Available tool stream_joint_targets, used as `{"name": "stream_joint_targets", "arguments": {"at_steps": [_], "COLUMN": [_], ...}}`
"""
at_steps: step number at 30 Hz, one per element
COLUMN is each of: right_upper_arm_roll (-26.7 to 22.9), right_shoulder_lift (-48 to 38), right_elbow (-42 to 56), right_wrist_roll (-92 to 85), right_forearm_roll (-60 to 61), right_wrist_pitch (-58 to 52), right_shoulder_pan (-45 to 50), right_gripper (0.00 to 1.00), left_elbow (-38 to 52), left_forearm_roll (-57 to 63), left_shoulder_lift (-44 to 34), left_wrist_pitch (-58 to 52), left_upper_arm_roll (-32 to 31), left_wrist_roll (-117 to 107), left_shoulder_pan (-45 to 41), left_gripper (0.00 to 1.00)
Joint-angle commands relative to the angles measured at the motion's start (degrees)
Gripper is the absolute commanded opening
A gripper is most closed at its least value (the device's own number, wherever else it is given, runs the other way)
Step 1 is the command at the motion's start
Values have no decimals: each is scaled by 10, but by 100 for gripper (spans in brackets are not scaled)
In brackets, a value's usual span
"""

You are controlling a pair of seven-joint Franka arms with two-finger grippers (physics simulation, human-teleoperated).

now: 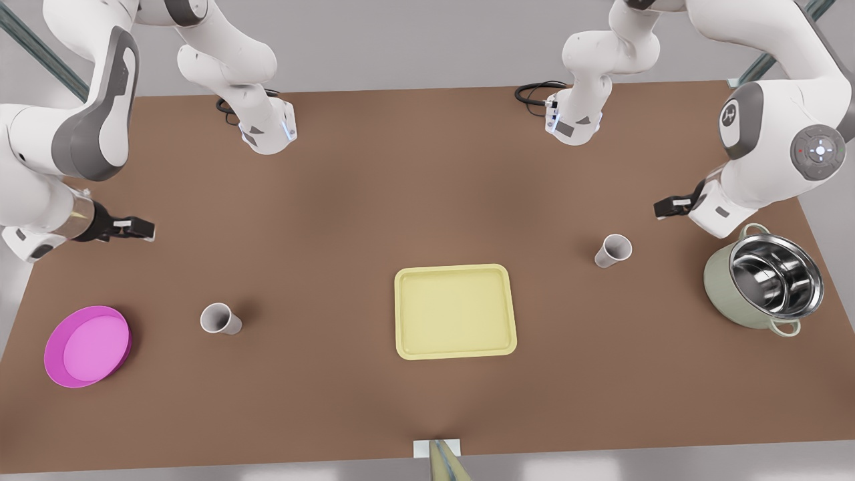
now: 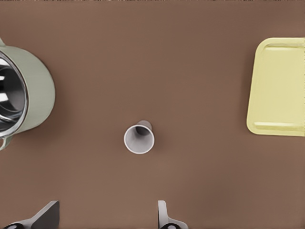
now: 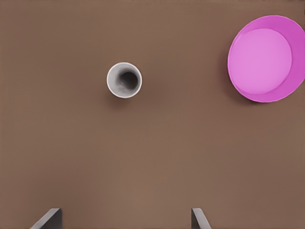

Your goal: Use both arms to respectively pick up the white IKEA cups from the middle-left and middle-right positions, then place the white IKEA cups onto the middle-middle tray, ensuring that the cups remain upright and do not tip over

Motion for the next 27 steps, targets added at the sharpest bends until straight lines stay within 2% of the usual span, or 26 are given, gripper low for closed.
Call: {"name": "stream_joint_targets", "arguments": {"at_steps": [1, 3, 6, 8, 10, 13, 17, 23, 24, 26, 27], "right_upper_arm_roll": [0, 1, 0, 1, 1, 1, 1, 2, 2, 2, 3], "right_shoulder_lift": [0, 11, 121, 181, 221, 233, 248, 257, 257, 254, 252], "right_elbow": [0, 3, 62, 56, 52, -17, -63, -101, -111, -126, -131], "right_wrist_roll": [-2, 1, -7, 0, 2, 2, 2, 2, 2, 1, 1], "right_forearm_roll": [0, 0, 4, 8, 28, 30, 54, 71, 72, 71, 73], "right_wrist_pitch": [24, 25, 44, 159, 228, 362, 433, 440, 440, 439, 438], "right_shoulder_pan": [1, 1, 2, 1, -1, -1, -3, -9, -9, -9, -10], "right_gripper": [100, 100, 100, 100, 100, 100, 100, 100, 100, 100, 100], "left_elbow": [0, -31, -197, -255, -292, -322, -387, -432, -435, -435, -435], "left_forearm_roll": [-4, -6, -16, -16, -63, -63, -64, -64, -69, -100, -101], "left_shoulder_lift": [0, 4, 6, 25, 39, 61, 66, 75, 76, 86, 88], "left_wrist_pitch": [9, 23, 241, 339, 416, 477, 512, 512, 512, 513, 515], "left_upper_arm_roll": [0, 16, 68, 72, 71, 72, 72, 72, 71, 71, 71], "left_wrist_roll": [12, 17, 46, 48, 61, 84, 85, 85, 85, 85, 85], "left_shoulder_pan": [-1, -1, -1, 0, 3, 9, 11, 10, 9, 9, 9], "left_gripper": [100, 100, 100, 100, 100, 100, 100, 100, 95, 92, 85]}}
